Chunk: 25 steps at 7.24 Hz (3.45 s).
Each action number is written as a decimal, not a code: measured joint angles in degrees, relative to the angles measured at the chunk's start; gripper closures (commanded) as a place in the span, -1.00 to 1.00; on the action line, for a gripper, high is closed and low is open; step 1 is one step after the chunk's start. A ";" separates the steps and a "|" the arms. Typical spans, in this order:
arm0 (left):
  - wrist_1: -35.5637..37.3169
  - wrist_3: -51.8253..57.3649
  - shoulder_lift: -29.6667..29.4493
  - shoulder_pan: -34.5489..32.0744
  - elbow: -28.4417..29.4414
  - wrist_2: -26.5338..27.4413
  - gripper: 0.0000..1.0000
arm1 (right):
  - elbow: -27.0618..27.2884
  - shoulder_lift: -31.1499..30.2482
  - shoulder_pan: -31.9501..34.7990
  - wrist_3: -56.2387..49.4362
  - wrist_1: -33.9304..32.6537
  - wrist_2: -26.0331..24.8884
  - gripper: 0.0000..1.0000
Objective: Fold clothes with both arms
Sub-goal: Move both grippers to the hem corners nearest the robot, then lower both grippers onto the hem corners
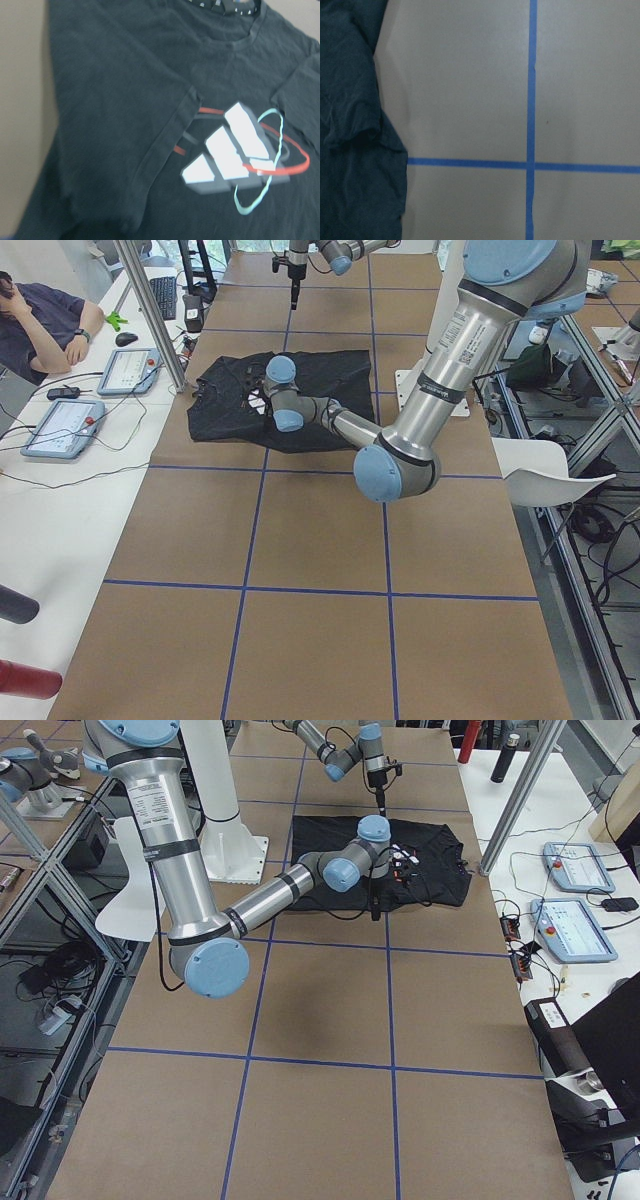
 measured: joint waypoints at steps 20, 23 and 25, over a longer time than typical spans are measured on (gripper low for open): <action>12.02 -18.36 27.29 32.18 -28.80 21.19 0.59 | 19.74 -21.87 -27.33 25.41 9.57 -20.69 -1.00; 12.02 -18.37 27.66 32.11 -29.13 21.26 1.00 | 19.73 -21.89 -27.53 25.41 9.57 -20.68 -1.00; 12.02 -18.63 27.70 32.10 -29.39 21.33 1.00 | 19.70 -21.93 -28.07 25.66 9.57 -20.81 -1.00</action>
